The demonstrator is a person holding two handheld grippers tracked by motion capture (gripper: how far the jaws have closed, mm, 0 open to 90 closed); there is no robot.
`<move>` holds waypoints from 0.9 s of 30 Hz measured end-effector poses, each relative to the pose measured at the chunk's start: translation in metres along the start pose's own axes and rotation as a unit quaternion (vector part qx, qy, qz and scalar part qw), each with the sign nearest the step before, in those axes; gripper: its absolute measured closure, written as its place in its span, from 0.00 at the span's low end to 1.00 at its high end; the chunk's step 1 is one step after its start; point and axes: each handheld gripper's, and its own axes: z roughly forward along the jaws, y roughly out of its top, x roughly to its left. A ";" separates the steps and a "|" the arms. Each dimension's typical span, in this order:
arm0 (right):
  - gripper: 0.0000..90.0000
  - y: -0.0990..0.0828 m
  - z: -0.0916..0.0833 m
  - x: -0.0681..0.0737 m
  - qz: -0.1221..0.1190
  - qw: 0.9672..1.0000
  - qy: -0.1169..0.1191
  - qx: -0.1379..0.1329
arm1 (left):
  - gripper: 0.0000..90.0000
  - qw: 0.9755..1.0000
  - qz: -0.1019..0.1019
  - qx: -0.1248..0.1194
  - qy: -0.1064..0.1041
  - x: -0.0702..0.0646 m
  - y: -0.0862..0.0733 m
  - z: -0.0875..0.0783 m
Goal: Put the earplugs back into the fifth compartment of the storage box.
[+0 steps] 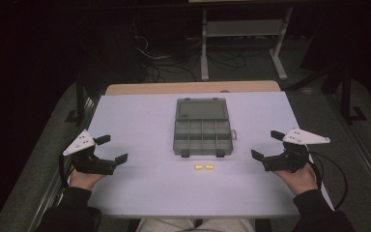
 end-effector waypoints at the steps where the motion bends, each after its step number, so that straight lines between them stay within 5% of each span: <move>1: 0.00 0.000 0.000 0.000 0.000 1.000 0.000 0.000 | 0.00 1.000 0.008 0.006 0.001 -0.001 0.001 0.000; 2: 0.00 0.000 -0.001 0.000 0.001 1.000 0.001 -0.001 | 0.00 1.000 0.029 0.012 0.001 -0.003 0.003 0.001; 4: 0.00 0.000 -0.001 0.000 0.003 1.000 0.002 -0.001 | 0.00 0.999 0.037 0.017 -0.002 -0.005 0.005 0.001; 17: 0.00 0.000 -0.001 0.002 -0.001 1.000 0.005 0.002 | 0.00 0.996 0.065 0.046 -0.030 -0.011 0.026 0.005; 27: 0.00 0.000 0.000 0.003 -0.004 1.000 0.008 0.004 | 0.00 0.992 0.096 0.065 -0.055 -0.023 0.049 0.019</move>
